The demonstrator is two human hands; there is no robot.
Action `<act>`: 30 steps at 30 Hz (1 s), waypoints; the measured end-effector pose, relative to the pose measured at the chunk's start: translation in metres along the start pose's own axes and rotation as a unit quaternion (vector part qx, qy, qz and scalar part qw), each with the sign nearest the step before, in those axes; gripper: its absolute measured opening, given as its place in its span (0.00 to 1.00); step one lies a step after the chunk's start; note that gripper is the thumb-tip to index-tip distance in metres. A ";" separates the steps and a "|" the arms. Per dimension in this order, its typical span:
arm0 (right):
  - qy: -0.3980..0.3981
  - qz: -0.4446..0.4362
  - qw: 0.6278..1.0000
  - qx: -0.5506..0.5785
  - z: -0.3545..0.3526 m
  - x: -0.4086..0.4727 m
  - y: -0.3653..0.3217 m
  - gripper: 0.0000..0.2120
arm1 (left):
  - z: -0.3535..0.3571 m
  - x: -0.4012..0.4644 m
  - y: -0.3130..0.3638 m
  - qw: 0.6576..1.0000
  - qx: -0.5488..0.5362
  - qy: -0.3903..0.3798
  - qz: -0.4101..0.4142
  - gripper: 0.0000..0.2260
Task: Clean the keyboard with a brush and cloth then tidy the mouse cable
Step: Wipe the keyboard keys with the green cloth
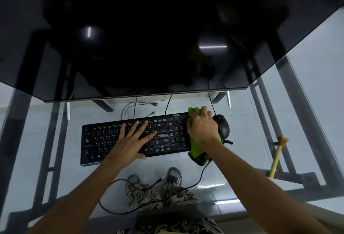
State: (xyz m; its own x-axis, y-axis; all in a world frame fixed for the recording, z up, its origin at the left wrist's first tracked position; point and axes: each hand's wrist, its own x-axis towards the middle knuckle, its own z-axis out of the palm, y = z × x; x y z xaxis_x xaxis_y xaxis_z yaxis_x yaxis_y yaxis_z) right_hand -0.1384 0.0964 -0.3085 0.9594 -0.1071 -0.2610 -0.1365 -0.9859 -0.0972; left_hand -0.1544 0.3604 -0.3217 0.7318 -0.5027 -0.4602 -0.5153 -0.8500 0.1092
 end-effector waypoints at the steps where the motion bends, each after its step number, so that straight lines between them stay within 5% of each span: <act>1: 0.011 -0.017 1.000 -0.006 0.000 -0.003 0.003 0.19 | 0.001 0.000 -0.001 1.000 0.003 0.004 0.001 0.42; 7: -0.032 -0.225 0.974 -0.020 -0.004 -0.014 -0.011 0.21 | 0.002 0.001 -0.005 1.000 0.005 0.015 0.015 0.43; 11: -0.040 -0.113 0.993 -0.005 -0.016 0.006 0.021 0.20 | 0.000 0.003 -0.002 1.000 -0.002 0.018 0.018 0.42; 16: -0.067 -0.172 0.983 -0.004 -0.012 0.002 -0.019 0.20 | -0.002 0.005 -0.003 1.000 -0.007 0.007 0.017 0.42; 21: -0.059 -0.080 0.995 -0.009 -0.023 0.012 0.010 0.21 | -0.002 0.004 0.000 0.999 0.014 0.031 0.012 0.42; 27: -0.088 -0.301 0.949 -0.039 -0.001 -0.027 -0.051 0.22 | 0.052 -0.019 0.019 0.987 0.028 0.149 -0.049 0.36; 30: -0.095 -0.310 0.944 -0.059 0.000 -0.033 -0.035 0.23 | 0.075 -0.026 0.024 0.980 0.030 0.179 -0.080 0.36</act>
State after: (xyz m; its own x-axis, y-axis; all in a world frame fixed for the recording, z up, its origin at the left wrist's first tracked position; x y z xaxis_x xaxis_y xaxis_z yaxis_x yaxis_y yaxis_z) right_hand -0.1654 0.1340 -0.2968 0.7833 0.5087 -0.3573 0.4758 -0.8605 -0.1820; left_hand -0.2192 0.3649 -0.3728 0.9093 -0.3964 -0.1264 -0.3991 -0.9169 0.0036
